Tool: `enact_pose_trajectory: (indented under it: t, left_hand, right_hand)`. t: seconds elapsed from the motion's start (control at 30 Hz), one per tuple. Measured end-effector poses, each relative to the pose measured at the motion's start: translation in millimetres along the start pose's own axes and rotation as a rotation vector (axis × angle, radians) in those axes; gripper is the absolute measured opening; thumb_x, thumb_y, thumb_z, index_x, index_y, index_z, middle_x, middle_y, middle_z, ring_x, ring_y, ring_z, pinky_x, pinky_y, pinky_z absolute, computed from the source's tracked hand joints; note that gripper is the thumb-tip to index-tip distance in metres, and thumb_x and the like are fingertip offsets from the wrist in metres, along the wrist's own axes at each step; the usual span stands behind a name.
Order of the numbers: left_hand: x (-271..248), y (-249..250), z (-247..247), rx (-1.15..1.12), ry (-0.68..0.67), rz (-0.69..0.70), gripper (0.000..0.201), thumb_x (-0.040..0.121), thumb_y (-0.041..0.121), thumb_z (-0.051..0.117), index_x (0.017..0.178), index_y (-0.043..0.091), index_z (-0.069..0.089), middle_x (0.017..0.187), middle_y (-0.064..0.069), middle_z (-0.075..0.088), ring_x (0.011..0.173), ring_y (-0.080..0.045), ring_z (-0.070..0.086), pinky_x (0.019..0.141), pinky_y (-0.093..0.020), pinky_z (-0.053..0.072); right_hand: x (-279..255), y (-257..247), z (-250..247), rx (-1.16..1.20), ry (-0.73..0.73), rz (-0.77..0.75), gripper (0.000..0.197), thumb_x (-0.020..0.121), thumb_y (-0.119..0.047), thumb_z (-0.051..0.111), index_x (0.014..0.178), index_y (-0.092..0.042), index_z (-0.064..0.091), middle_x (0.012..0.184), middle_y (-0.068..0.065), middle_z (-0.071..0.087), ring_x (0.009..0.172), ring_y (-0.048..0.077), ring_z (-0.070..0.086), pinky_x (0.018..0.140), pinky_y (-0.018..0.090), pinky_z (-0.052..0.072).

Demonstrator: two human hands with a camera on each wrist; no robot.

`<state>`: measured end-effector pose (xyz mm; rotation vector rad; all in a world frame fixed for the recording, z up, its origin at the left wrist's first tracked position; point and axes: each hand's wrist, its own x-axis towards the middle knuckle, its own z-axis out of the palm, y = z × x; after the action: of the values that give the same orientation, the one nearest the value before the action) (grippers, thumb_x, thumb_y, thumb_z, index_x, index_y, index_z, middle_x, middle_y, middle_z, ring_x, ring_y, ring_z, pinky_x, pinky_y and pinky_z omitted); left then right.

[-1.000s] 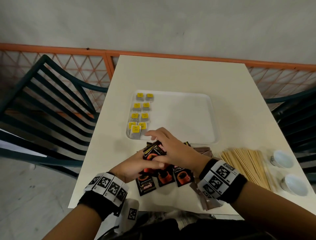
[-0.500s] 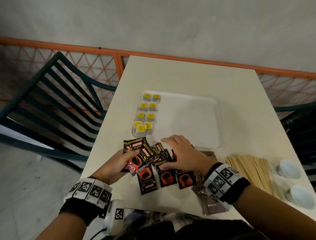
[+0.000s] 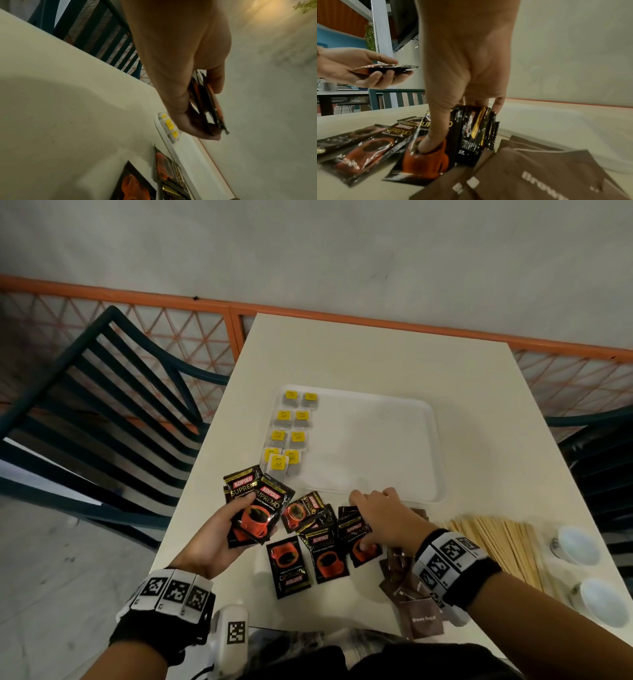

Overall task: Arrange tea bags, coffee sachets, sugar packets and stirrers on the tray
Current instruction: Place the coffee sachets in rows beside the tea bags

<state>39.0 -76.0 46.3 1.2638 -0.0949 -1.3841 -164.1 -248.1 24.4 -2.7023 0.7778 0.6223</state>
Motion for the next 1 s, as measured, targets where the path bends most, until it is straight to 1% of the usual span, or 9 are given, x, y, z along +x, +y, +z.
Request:
enact_pose_trajectory:
  t: [0.07,0.13,0.33,0.43,0.6,0.7,0.8,0.93,1.0]
  left_hand:
    - [1,1,0,0.006,-0.025,-0.009,0.023,0.089,0.021,0.047,0.104,0.011,0.061,0.089,-0.011,0.074,0.075,-0.022,0.071,0.075,-0.033,0.056]
    - [3,2,1,0.029,-0.047,-0.006,0.022,0.090,0.018,0.046,0.105,0.011,0.060,0.089,-0.009,0.075,0.077,-0.019,0.071,0.075,-0.031,0.055]
    - [13,-2,8,0.127,-0.031,0.012,0.024,0.094,0.016,0.045,0.115,0.010,0.057,0.093,-0.006,0.074,0.082,-0.016,0.071,0.065,-0.024,0.056]
    - [17,-3,15,0.134,-0.057,-0.004,0.020,0.095,0.011,0.044,0.109,0.010,0.058,0.090,-0.006,0.075,0.079,-0.016,0.072,0.061,-0.023,0.056]
    - [18,-2,31,0.103,-0.172,-0.095,0.029,0.090,0.012,0.041,0.100,0.002,0.066,0.093,-0.015,0.072,0.080,-0.025,0.068,0.075,-0.034,0.053]
    - [16,2,37,-0.027,-0.271,-0.149,0.039,0.086,0.026,0.041,0.096,0.009,0.075,0.101,-0.018,0.070,0.091,-0.032,0.068,0.085,-0.045,0.052]
    - [11,4,35,-0.118,-0.327,-0.215,0.053,0.084,0.047,0.037,0.099,0.012,0.074,0.110,-0.022,0.067,0.096,-0.043,0.065,0.085,-0.055,0.050]
    - [6,7,27,-0.140,-0.354,-0.265,0.077,0.067,0.074,0.048,0.105,0.013,0.072,0.112,-0.022,0.065,0.094,-0.044,0.065,0.073,-0.051,0.057]
    - [3,10,25,-0.131,-0.402,-0.272,0.088,0.048,0.076,0.066,0.110,0.012,0.069,0.110,-0.022,0.066,0.094,-0.043,0.065,0.071,-0.049,0.057]
  right_hand:
    - [-2,0,-3,0.104,-0.007,-0.028,0.059,0.076,-0.028,0.071,0.121,-0.017,0.036,0.113,0.000,0.058,0.105,0.021,0.053,0.100,0.038,0.029]
    - [-5,1,-6,0.183,-0.018,-0.054,0.052,0.081,-0.022,0.066,0.125,-0.018,0.038,0.118,0.000,0.057,0.108,0.021,0.054,0.100,0.036,0.032]
    - [-13,9,-21,0.395,-0.048,-0.044,0.035,0.091,-0.017,0.054,0.122,-0.015,0.041,0.114,0.003,0.051,0.096,0.016,0.049,0.083,0.027,0.038]
    - [-19,3,-47,0.549,-0.007,-0.074,0.036,0.092,-0.018,0.053,0.126,-0.014,0.039,0.110,0.001,0.052,0.100,0.016,0.054,0.084,0.026,0.043]
    - [-22,-32,-86,0.728,0.017,-0.243,0.049,0.091,-0.019,0.057,0.129,-0.020,0.025,0.113,0.004,0.058,0.094,0.018,0.064,0.082,0.030,0.054]
    - [-12,-55,-94,0.644,0.001,-0.324,0.050,0.092,-0.017,0.055,0.132,-0.017,0.027,0.113,0.001,0.055,0.088,0.008,0.058,0.076,0.020,0.047]
    - [-6,-67,-97,0.556,0.026,-0.379,0.053,0.091,-0.015,0.054,0.137,-0.016,0.028,0.128,0.005,0.042,0.109,0.011,0.043,0.088,0.025,0.041]
    - [-4,-74,-96,0.453,0.014,-0.421,0.059,0.091,-0.014,0.053,0.142,-0.022,0.024,0.129,0.006,0.032,0.117,0.012,0.029,0.099,0.030,0.035]
    - [-3,-77,-94,0.400,0.022,-0.426,0.061,0.091,-0.014,0.054,0.143,-0.022,0.024,0.129,0.007,0.031,0.123,0.017,0.027,0.107,0.035,0.029]
